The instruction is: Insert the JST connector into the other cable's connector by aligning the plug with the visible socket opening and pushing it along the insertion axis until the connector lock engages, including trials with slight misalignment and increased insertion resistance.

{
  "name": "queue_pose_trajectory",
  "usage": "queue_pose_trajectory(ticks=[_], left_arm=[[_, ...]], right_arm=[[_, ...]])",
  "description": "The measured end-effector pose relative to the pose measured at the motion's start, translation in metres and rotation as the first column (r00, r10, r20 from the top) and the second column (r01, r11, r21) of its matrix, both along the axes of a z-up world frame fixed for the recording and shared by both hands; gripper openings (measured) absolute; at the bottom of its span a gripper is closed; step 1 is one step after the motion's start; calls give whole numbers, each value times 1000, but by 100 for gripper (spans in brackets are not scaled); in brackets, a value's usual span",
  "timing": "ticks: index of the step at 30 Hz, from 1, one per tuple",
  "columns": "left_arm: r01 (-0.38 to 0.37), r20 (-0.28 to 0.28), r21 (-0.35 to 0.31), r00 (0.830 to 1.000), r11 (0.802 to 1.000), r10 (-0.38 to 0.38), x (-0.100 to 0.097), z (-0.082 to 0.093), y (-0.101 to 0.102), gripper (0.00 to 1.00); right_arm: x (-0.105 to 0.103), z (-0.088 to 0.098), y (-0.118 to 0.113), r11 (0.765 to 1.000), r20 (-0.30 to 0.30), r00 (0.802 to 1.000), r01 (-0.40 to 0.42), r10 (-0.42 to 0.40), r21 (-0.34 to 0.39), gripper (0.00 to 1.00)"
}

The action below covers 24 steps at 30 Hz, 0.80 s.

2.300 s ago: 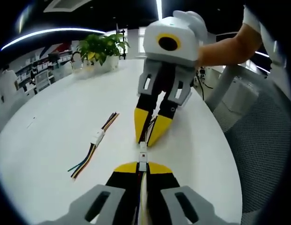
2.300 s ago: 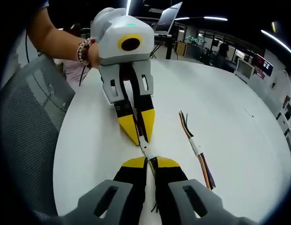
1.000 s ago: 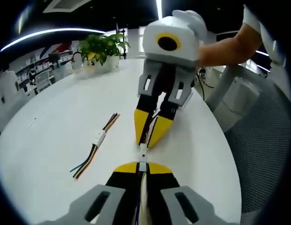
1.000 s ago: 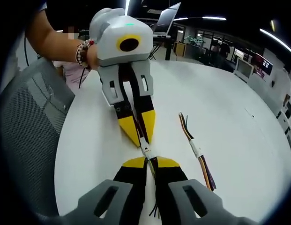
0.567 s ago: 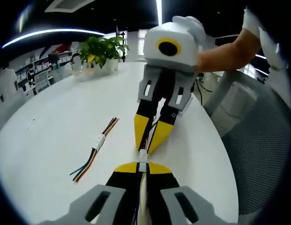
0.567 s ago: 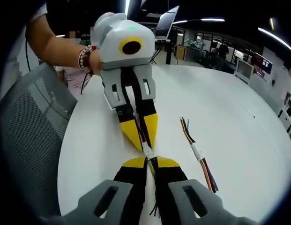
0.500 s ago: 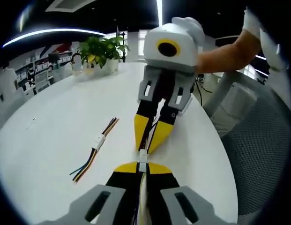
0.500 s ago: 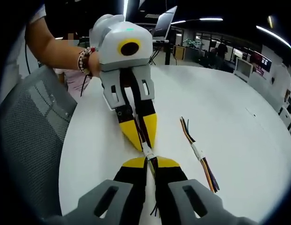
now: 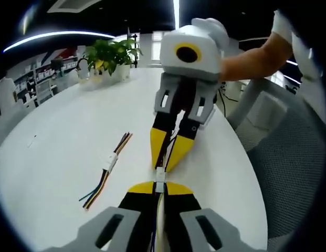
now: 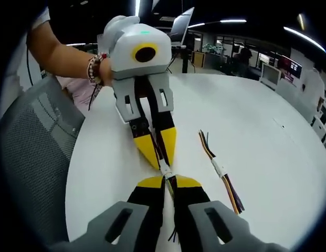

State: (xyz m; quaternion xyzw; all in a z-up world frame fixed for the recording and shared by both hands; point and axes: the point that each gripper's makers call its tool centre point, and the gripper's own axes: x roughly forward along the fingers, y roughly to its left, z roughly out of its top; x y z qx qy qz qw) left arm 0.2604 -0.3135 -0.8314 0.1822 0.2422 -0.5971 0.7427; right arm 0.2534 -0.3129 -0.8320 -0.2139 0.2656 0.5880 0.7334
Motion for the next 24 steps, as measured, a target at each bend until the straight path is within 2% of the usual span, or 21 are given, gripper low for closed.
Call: queue_pose_trajectory(ticks=[8, 11, 18, 24], left_arm=[[28, 21, 14, 999, 999, -29, 20, 3, -8, 0], [30, 12, 17, 999, 999, -30, 27, 0, -10, 0], [8, 22, 37, 1000, 999, -8, 43, -6, -13, 0], [-12, 14, 38, 1000, 999, 12, 51, -12, -12, 0]], right_arm=[[19, 4, -7, 999, 20, 999, 45, -45, 14, 2], [25, 1, -8, 998, 26, 998, 53, -54, 14, 2], [45, -7, -12, 997, 48, 996, 76, -77, 10, 3], [48, -13, -13, 998, 77, 995, 69, -67, -11, 3]])
